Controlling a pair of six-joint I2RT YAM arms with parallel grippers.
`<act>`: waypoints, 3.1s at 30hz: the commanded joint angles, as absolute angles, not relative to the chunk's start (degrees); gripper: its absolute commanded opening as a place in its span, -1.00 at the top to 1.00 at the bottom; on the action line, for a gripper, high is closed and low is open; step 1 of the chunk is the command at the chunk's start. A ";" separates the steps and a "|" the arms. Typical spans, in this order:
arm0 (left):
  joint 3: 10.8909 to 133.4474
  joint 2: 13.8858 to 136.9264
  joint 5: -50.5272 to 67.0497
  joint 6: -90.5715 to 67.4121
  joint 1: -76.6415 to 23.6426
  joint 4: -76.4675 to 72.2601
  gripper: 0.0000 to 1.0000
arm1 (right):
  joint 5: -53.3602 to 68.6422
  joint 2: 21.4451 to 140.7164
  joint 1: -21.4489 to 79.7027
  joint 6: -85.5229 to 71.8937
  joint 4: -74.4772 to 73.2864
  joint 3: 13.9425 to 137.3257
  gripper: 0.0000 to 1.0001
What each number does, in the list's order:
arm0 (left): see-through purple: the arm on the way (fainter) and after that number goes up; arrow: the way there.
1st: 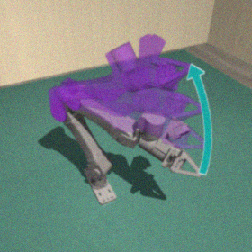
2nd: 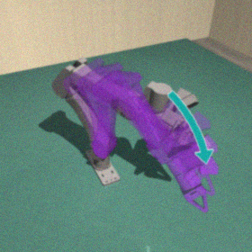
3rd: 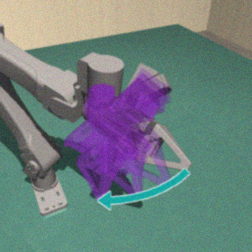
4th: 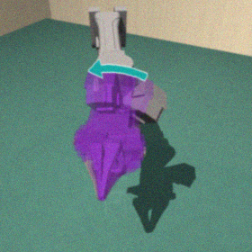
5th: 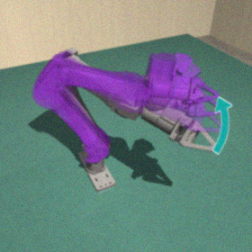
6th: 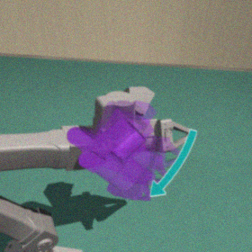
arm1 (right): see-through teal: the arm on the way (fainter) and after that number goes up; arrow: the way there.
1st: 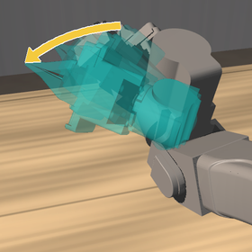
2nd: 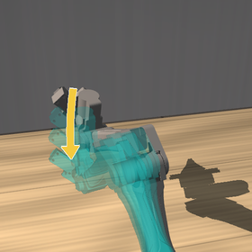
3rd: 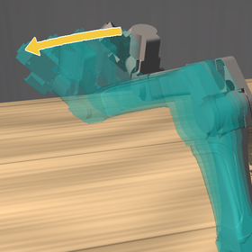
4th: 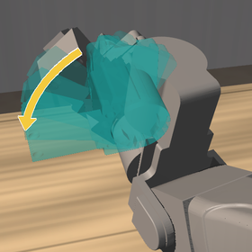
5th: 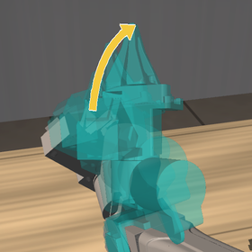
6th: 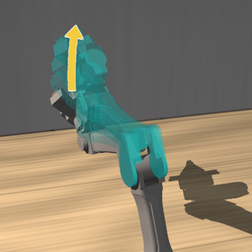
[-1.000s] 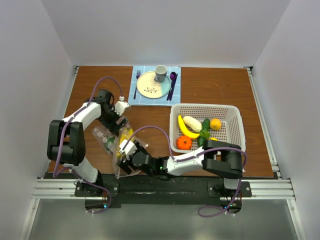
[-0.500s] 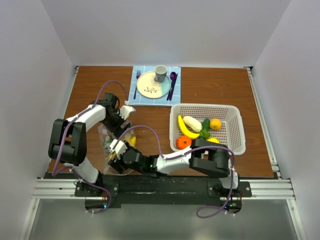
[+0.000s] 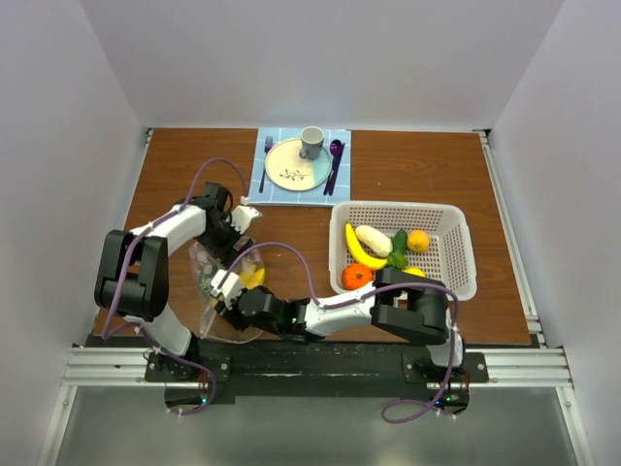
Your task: Open the zip-top bag and remove the fake food
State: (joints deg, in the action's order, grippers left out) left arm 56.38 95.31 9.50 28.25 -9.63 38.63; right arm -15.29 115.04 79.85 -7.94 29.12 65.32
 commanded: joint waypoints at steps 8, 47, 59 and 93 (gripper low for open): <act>66.97 103.53 5.54 29.09 2.81 35.77 -0.51 | -13.98 101.35 79.54 -10.46 26.82 55.11 0.67; 78.03 100.37 13.08 32.00 8.17 46.57 1.00 | -54.27 63.11 77.70 -5.01 12.41 47.20 1.00; 96.68 95.37 18.20 29.71 1.60 64.34 1.00 | -74.62 71.88 68.20 -42.94 -30.90 52.28 0.52; 72.95 96.86 -3.69 29.00 -3.08 42.36 1.00 | -13.54 87.70 77.87 -10.99 1.85 52.82 -0.97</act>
